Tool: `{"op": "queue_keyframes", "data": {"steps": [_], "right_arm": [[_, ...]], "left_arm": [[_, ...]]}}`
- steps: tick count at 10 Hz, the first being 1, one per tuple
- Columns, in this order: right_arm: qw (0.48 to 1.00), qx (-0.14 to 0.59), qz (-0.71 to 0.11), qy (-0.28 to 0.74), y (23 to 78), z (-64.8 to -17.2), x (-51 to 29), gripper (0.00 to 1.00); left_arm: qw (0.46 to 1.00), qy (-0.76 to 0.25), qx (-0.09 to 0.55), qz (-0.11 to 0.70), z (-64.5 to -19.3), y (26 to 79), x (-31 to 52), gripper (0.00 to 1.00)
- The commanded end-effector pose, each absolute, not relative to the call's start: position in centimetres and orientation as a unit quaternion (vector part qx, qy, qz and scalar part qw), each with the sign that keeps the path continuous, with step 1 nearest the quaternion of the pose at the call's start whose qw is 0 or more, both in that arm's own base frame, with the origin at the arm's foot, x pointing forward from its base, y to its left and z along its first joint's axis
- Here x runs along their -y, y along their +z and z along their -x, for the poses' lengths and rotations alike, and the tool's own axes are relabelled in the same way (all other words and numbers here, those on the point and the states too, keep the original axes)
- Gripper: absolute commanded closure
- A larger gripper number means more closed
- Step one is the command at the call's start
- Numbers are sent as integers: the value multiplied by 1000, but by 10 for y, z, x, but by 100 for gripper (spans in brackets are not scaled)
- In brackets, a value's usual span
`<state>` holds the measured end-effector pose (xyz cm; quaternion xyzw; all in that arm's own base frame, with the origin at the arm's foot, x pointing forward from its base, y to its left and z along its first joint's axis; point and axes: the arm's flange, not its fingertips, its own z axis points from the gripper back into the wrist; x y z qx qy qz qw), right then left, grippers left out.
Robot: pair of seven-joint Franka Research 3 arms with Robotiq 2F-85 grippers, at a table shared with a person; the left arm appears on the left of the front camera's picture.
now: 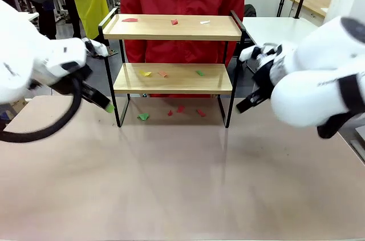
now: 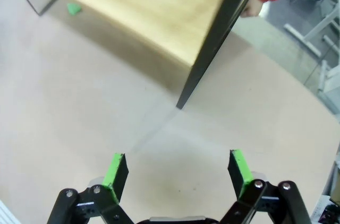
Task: Clean the shelf.
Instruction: Pick up the Duster handed by the human.
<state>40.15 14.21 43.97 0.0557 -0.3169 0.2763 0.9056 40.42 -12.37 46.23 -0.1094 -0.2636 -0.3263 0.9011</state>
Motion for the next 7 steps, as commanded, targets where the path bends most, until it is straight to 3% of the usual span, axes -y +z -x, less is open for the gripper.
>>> {"op": "queue_keyframes", "data": {"steps": [1, 4, 7], "right_arm": [[891, 328, -108, 293, 476, -396, -89, 0], [836, 362, -205, 358, 505, -403, 4, 0], [774, 415, -264, 398, 491, -421, 88, 0]], "left_arm": [[884, -373, 248, 132, -409, 485, 84, 0], [817, -478, 256, 199, -427, 499, 21, 0], [739, -529, 311, 279, -450, 474, -40, 0]]}}
